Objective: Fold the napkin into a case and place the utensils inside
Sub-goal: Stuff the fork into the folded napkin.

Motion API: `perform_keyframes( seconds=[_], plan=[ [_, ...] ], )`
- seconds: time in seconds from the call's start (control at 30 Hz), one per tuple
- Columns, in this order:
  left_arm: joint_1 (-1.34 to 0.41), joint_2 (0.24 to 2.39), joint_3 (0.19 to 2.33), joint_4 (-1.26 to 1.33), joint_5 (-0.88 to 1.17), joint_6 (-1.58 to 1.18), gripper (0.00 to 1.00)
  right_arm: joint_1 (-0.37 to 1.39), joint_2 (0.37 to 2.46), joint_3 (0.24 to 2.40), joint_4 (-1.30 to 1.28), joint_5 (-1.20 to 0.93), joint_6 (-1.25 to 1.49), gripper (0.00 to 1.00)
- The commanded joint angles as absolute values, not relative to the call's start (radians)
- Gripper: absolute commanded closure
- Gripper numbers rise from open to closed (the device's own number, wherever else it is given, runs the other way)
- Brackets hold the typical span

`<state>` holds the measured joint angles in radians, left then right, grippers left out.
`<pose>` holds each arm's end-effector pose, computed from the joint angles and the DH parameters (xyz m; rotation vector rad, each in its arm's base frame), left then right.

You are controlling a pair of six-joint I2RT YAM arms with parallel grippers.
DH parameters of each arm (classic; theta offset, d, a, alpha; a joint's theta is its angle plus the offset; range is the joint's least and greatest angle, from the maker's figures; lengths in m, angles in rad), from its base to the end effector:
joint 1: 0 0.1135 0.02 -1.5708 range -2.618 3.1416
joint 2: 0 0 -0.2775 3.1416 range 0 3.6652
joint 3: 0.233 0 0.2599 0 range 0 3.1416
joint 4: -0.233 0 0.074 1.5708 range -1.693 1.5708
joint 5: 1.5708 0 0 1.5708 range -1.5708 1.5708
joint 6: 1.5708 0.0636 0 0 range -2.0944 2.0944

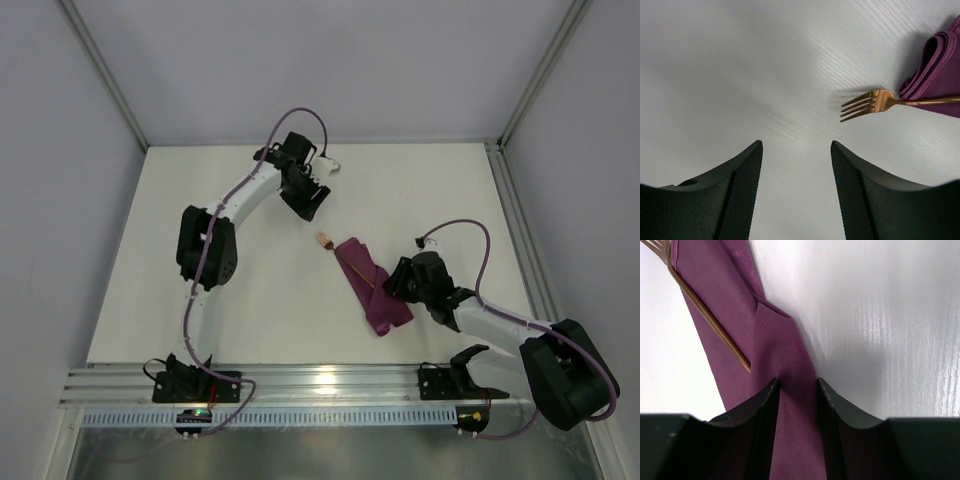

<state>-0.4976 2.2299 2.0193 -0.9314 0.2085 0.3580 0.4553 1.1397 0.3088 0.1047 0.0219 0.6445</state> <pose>0.4387 -0.2533 0.2148 1.1808 2.4408 -0.3241 0.1998 0.0962 0.1280 0.2342 2.3457 0.5315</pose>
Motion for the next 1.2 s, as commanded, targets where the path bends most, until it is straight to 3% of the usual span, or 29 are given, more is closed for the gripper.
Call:
perform_keyframes(
  seconds=[0.0, 0.17, 0.33, 0.7, 1.0, 1.1, 1.17],
  plan=[
    [-0.486, 2.220, 2.042, -0.914, 0.377, 0.236, 0.41, 0.459, 1.164, 0.322, 0.064, 0.044, 0.620, 0.60],
    [-0.482, 2.258, 2.019, -0.943, 0.489, 0.224, 0.44, 0.460, 1.164, 0.324, 0.063, 0.043, 0.621, 0.60],
    [-0.479, 2.285, 1.996, -0.888, 0.477, 0.204, 0.44, 0.460, 1.170, 0.327, 0.063, 0.041, 0.617, 0.60],
    [-0.476, 2.342, 1.988, -0.931, 0.511, 0.238, 0.53, 0.460, 1.178, 0.330, 0.063, 0.037, 0.615, 0.60],
    [-0.476, 2.350, 1.990, -0.916, 0.525, 0.248, 0.70, 0.460, 1.180, 0.328, 0.064, 0.035, 0.615, 0.60],
    [-0.476, 2.349, 1.990, -0.913, 0.531, 0.250, 0.95, 0.459, 1.186, 0.330, 0.066, 0.035, 0.615, 0.60],
    [-0.476, 2.350, 1.990, -0.917, 0.540, 0.252, 1.00, 0.459, 1.189, 0.333, 0.066, 0.034, 0.614, 0.61]
  ],
)
